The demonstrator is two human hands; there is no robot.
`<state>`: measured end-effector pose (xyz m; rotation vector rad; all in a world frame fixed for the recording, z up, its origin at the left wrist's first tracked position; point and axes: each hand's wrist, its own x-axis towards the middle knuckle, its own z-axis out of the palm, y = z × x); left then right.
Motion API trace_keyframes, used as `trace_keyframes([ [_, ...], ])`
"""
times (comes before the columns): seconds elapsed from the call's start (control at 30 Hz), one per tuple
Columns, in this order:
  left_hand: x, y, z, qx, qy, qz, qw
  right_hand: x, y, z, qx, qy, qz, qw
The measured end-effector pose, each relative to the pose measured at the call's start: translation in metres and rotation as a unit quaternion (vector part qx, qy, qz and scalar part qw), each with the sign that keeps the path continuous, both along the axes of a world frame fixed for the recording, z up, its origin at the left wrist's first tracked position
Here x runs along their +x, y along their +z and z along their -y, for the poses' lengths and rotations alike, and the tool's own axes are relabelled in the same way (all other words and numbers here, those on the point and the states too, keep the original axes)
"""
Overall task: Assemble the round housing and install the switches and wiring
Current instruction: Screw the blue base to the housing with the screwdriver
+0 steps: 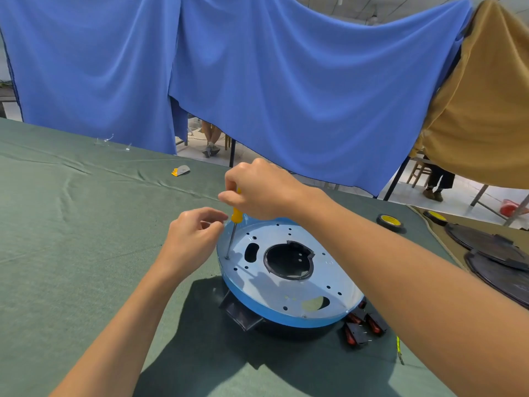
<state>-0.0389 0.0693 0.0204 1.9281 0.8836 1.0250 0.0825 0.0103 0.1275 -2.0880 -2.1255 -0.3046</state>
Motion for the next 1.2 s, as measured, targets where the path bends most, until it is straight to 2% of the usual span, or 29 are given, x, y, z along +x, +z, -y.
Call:
trace_keyframes([
  [0.13,-0.005,0.001,0.0,0.031,-0.063,-0.064,0.995,-0.005,-0.003,-0.001,0.036,-0.027,0.05,0.998],
  [0.33,-0.008,0.006,0.002,0.05,-0.111,-0.129,0.984,-0.013,0.0,0.0,0.045,-0.017,0.055,0.997],
  [0.4,-0.008,0.006,0.003,0.06,-0.099,-0.1,0.988,-0.014,-0.001,0.001,0.051,-0.027,0.061,0.996],
  [0.5,-0.007,0.005,0.004,0.071,-0.062,0.01,0.996,-0.016,-0.001,0.002,0.047,-0.063,0.066,0.995],
  [0.57,-0.006,0.006,0.005,0.067,-0.044,0.035,0.996,-0.02,0.0,0.003,0.034,-0.086,0.063,0.994],
  [0.7,-0.007,0.004,0.002,0.046,-0.034,0.037,0.998,-0.026,0.008,0.003,-0.032,-0.096,0.028,0.994],
  [0.87,-0.008,0.003,0.0,0.032,-0.055,0.028,0.998,-0.024,0.025,0.007,-0.119,-0.035,0.023,0.992],
  [1.07,-0.011,0.004,0.003,0.032,-0.105,0.011,0.994,-0.02,0.023,0.008,-0.075,-0.041,0.024,0.996],
  [1.2,-0.007,0.001,0.007,0.035,-0.074,0.024,0.996,-0.019,0.017,0.004,-0.058,-0.065,0.002,0.996],
])
